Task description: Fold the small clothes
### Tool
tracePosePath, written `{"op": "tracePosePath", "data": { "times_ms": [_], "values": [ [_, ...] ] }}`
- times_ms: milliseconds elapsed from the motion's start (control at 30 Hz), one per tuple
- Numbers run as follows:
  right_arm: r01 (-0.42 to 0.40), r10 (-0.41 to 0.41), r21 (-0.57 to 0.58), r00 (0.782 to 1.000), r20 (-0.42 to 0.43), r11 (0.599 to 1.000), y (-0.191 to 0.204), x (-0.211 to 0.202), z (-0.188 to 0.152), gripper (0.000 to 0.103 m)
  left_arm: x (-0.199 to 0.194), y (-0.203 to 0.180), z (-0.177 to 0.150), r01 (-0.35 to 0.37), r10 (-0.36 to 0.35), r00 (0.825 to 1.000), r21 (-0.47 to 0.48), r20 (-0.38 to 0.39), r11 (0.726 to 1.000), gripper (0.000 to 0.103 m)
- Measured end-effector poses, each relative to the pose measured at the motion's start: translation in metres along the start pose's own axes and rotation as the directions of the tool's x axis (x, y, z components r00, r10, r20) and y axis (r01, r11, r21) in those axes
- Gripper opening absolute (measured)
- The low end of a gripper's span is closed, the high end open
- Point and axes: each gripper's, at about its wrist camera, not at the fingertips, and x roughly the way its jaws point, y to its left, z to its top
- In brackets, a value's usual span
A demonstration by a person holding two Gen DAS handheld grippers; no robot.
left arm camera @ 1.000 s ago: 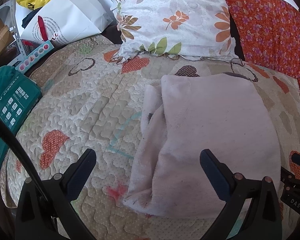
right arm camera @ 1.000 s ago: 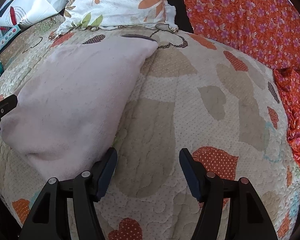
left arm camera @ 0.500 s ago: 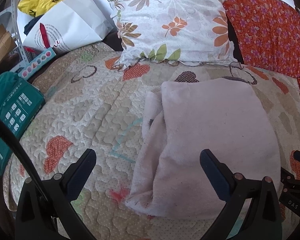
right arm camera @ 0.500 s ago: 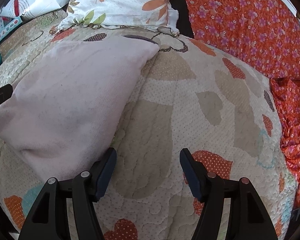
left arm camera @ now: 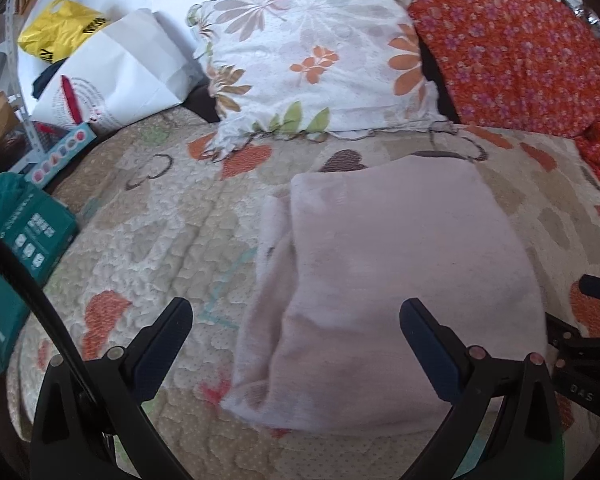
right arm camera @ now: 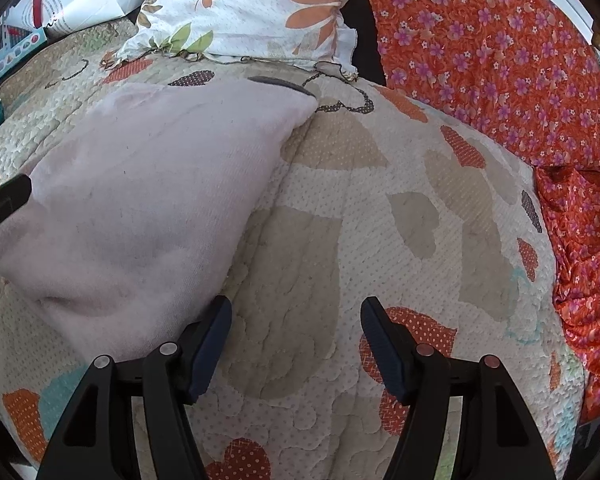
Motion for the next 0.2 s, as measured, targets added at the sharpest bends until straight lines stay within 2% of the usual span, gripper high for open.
{"op": "tracePosePath", "data": {
  "times_ms": [100, 200],
  "values": [
    [0.002, -0.002, -0.002, 1.0, 0.001, 1.0, 0.0004, -0.0005, -0.0004, 0.071, -0.0017, -0.0016, -0.0009, 0.046, -0.046, 0.999, -0.012, 0.0, 0.999, 0.103],
    [0.006, -0.006, -0.005, 1.0, 0.002, 1.0, 0.0013, -0.0021, -0.002, 0.071, -0.0062, -0.0054, -0.0022, 0.035, -0.035, 0.999, 0.002, 0.017, 0.999, 0.103]
  ]
}}
